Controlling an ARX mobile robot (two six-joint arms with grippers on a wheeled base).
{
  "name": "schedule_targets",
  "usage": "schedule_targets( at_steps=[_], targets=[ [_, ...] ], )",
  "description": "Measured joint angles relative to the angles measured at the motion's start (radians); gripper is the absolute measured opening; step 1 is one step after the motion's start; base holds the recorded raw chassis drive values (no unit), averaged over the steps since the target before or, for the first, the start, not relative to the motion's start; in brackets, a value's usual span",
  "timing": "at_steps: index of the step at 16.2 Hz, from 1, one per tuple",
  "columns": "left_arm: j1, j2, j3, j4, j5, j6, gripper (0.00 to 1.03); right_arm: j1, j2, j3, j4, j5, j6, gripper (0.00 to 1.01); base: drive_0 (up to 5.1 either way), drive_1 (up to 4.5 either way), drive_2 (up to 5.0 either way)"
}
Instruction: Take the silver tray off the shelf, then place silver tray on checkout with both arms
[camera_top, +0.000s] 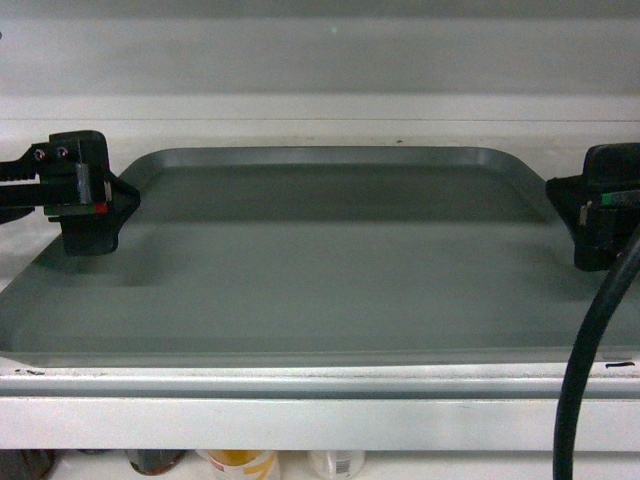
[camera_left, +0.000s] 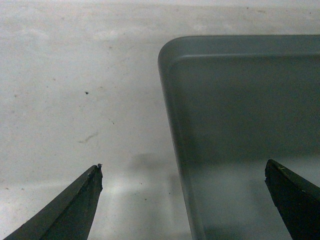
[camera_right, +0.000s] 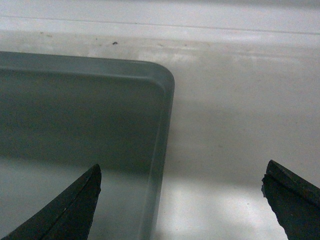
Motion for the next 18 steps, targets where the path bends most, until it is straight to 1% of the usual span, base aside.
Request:
schedule_targets(
  at_steps=[5,6,7,8,9,10,14,18],
  targets=[
    [-0.019,0.048,0.0,0.018,0.002,-0.007,0.98,0.007,0.044,0.016,-0.042,0.011,0.042,0.98,0.0,0.0,0.0],
    [-0.029,0.063,0.0,0.028,-0.008,0.003,0.98,0.012,0.05,0.028,-0.064,0.012,0.061,0.98,0.0,0.0,0.0],
    [-0.045,0.084,-0.003,0.071,-0.057,0.043,0.98,0.027,0.075,0.042,-0.08,0.027,0.075,0.98,0.0,0.0,0.0],
    [-0.048,0.092,-0.01,0.09,-0.057,0.063,0.98,0.039,0.082,0.052,-0.095,0.042,0.076,0.93,0.0,0.0,0.0],
    [-0.046,0.094,-0.01,0.086,-0.051,0.063,0.98,0.04,0.082,0.061,-0.115,0.048,0.076,0.93,0.0,0.0,0.0],
    [-0.044,0.094,-0.003,0.069,-0.045,0.055,0.98,0.04,0.082,0.067,-0.124,0.048,0.076,0.93,0.0,0.0,0.0],
    [-0.042,0.094,0.002,0.058,-0.04,0.052,0.98,0.04,0.082,0.068,-0.129,0.049,0.079,0.93,0.0,0.0,0.0],
    [-0.042,0.094,0.008,0.037,-0.031,0.035,0.98,0.04,0.081,0.072,-0.135,0.051,0.081,0.93,0.0,0.0,0.0]
  ],
)
